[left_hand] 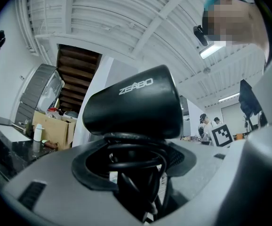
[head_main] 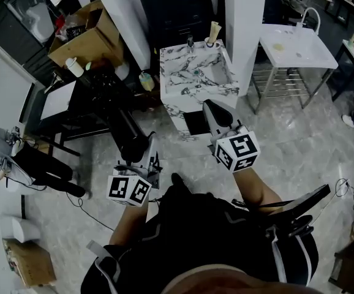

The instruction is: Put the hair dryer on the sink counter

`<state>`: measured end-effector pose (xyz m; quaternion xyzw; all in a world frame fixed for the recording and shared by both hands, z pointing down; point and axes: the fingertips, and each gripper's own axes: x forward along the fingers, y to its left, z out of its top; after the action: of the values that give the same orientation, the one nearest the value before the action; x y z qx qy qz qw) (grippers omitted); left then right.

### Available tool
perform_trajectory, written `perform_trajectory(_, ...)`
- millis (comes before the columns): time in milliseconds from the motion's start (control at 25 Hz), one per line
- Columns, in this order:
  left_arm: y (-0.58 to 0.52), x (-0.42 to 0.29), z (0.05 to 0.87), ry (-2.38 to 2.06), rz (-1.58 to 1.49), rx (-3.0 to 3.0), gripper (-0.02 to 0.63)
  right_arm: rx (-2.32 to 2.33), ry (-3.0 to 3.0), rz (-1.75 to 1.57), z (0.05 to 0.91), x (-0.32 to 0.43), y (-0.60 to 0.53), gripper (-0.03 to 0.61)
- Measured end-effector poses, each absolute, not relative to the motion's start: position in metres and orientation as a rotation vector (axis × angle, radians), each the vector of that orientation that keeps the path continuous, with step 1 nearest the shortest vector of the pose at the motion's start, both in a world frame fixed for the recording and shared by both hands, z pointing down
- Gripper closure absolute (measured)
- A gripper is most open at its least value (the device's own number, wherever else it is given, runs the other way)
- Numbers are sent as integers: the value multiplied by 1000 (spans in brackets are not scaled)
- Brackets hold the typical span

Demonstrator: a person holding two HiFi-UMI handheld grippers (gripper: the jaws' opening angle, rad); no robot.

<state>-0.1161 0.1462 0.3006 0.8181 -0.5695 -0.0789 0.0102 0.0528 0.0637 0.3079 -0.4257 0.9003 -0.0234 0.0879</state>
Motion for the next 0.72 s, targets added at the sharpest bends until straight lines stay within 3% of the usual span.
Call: perform_trajectory(720, 69, -77, 305, -1575, -234, 2654, 328, -1487, 2561, -88, 314, 109, 16, 554)
